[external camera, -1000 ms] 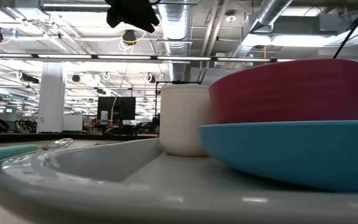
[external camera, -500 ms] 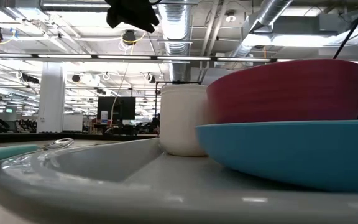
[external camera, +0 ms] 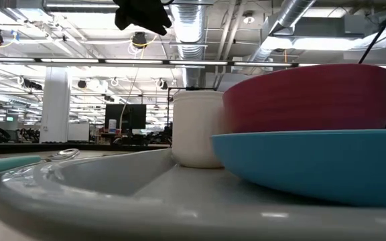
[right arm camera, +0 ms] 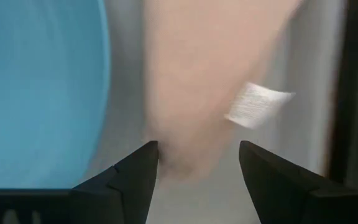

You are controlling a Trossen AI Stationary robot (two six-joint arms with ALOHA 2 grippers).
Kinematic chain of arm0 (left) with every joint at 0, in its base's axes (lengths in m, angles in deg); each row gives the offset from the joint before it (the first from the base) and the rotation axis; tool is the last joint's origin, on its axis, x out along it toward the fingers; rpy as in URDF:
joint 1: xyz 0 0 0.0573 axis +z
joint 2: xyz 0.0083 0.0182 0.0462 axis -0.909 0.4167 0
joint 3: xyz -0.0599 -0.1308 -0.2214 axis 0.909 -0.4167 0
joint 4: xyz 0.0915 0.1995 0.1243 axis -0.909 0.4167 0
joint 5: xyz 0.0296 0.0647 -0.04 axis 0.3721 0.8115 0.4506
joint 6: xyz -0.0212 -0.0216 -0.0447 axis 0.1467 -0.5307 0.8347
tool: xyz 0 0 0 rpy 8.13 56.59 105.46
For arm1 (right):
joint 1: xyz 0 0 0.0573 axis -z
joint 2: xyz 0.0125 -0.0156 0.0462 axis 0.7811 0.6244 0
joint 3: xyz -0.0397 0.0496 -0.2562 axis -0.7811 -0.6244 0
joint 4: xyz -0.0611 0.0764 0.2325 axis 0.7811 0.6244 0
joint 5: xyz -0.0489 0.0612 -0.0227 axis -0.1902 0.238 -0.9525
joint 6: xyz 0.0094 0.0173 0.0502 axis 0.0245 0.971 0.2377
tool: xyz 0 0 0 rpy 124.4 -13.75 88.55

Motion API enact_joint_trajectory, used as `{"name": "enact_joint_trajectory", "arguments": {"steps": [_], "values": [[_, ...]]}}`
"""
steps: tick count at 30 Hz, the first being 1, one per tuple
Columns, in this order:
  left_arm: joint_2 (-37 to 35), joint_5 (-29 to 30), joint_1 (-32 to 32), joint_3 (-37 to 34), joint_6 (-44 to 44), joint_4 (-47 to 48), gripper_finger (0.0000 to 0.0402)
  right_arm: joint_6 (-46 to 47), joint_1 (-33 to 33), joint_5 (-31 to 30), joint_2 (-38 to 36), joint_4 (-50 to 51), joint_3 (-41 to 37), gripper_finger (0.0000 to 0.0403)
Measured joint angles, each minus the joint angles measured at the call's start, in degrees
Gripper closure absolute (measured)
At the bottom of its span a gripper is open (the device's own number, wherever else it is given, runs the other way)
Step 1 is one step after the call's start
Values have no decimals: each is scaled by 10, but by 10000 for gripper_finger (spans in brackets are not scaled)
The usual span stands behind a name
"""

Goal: Set up tray
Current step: Put the brown napkin on the gray tray

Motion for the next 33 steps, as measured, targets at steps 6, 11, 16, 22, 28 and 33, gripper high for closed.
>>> {"name": "enact_joint_trajectory", "arguments": {"steps": [6,11,16,22,28,33], "values": [[0,0,0,0,0,0,274,-3,10,-45,1,-80,-64,198],[0,0,0,0,0,-1,274,-15,12,-54,-3,-99,-82,232],[0,0,0,0,0,-1,274,-29,8,-54,0,-90,-69,284],[0,0,0,0,0,-2,274,-35,3,-49,0,-80,-48,319],[0,0,0,0,0,-2,274,-56,3,-53,0,-21,2,330],[0,0,0,0,0,-2,274,-80,-15,-63,0,107,85,357]]}}
